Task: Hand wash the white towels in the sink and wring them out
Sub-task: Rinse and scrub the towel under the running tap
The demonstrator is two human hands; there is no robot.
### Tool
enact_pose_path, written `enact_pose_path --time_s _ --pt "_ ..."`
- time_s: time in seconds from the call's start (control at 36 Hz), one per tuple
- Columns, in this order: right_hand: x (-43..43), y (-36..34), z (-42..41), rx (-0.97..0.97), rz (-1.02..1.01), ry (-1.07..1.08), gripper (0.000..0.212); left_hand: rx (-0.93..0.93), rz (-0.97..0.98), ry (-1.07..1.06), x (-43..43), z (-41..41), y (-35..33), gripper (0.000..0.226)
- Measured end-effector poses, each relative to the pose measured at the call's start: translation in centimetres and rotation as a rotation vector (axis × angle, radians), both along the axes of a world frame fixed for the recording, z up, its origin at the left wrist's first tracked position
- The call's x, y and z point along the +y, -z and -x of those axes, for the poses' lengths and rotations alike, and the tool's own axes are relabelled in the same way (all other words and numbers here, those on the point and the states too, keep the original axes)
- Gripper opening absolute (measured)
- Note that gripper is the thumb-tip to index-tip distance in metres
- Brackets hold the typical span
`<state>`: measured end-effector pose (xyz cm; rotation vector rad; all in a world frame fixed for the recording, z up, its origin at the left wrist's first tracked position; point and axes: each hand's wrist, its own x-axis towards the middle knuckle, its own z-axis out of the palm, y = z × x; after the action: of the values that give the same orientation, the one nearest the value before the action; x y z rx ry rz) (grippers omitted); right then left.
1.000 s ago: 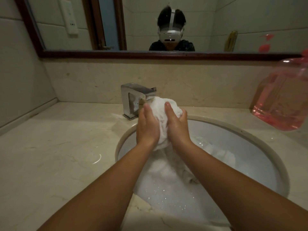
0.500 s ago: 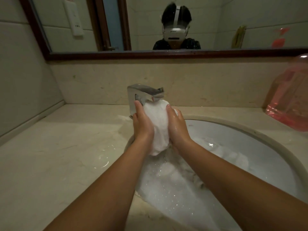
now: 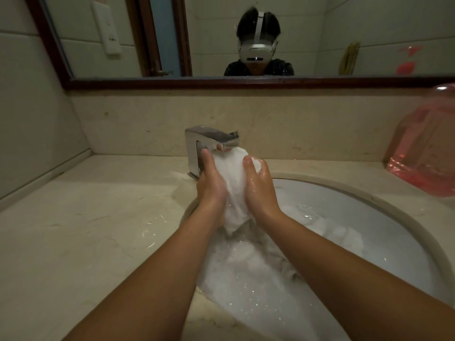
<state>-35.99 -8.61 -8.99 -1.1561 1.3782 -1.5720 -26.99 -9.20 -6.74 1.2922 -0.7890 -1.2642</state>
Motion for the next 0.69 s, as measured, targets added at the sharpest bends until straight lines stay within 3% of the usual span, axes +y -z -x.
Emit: enact_pose_path --time_s 0.22,0.33,0.44,0.5,0.56,0.64,0.69 --pt "0.0 -0.2 0.0 0.003 -0.031 0.026 0.051 -0.043 0.058 -0.105 0.2 0.3 -0.3 0.079" --pt "-0.1 -0.1 0.4 -0.077 -0.039 -0.003 0.034 0.017 0.034 -0.139 0.0 0.1 0.2 0.08" --pt "0.3 -0.2 0.4 -0.151 -0.061 -0.013 0.047 0.059 -0.031 -0.156 0.0 -0.2 0.5 0.094" --pt "0.4 -0.2 0.4 -0.186 -0.072 -0.011 0.041 0.053 -0.054 -0.145 0.3 -0.3 0.2 0.098" --pt "0.7 -0.4 0.5 -0.198 -0.072 -0.006 0.034 0.009 -0.024 -0.131 0.3 -0.2 0.1 0.092" --pt "0.8 -0.5 0.6 -0.165 -0.044 0.019 0.043 -0.093 0.106 -0.091 0.6 0.4 -0.2 0.077" --pt "1.0 -0.7 0.7 -0.164 -0.028 0.035 0.044 -0.116 0.155 -0.035 0.5 0.7 0.0 0.083"
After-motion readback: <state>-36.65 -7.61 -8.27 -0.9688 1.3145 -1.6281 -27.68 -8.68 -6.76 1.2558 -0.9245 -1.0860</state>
